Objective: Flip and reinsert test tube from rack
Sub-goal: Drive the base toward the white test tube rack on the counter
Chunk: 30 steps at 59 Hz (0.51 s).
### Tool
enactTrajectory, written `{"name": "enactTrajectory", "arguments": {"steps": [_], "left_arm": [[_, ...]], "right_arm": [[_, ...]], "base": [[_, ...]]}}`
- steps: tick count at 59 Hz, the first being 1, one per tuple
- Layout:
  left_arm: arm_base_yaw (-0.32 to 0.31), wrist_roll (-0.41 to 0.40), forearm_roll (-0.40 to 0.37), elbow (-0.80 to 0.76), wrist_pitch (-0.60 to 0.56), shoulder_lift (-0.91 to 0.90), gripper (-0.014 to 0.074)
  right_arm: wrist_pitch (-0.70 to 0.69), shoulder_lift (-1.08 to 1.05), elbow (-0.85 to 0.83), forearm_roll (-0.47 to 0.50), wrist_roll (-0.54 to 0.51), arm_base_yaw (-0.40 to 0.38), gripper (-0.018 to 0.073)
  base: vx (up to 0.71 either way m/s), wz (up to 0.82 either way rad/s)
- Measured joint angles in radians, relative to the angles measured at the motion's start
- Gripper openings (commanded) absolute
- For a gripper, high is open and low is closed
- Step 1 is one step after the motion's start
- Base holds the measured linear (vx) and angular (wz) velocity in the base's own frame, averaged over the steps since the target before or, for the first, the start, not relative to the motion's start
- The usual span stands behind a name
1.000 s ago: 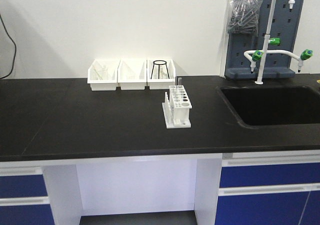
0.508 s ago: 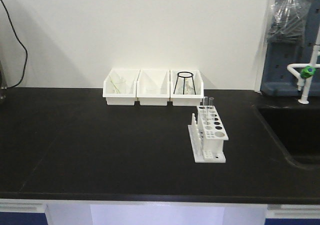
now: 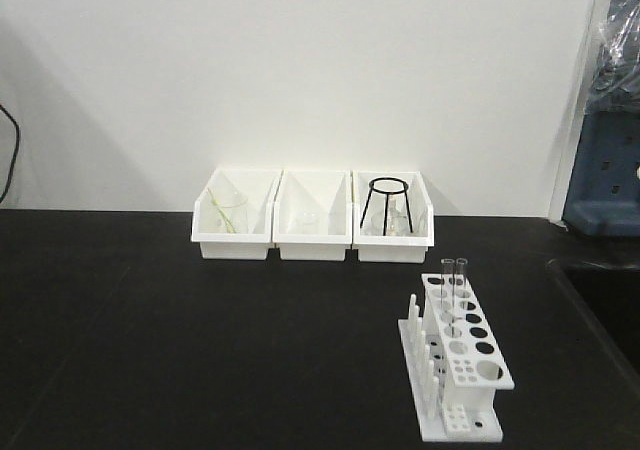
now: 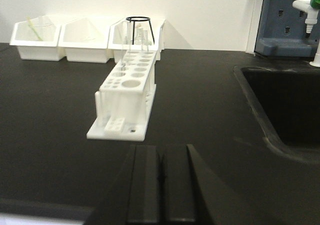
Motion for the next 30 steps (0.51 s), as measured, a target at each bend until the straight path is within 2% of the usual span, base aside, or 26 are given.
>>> {"name": "enactTrajectory", "arguments": {"steps": [30], "left_arm": [[0.000, 0.000, 0.000, 0.000, 0.000, 0.000, -0.0006]], "right_arm": [[0.000, 0.000, 0.000, 0.000, 0.000, 0.000, -0.0008]], "base": [[0.31, -0.07]]}}
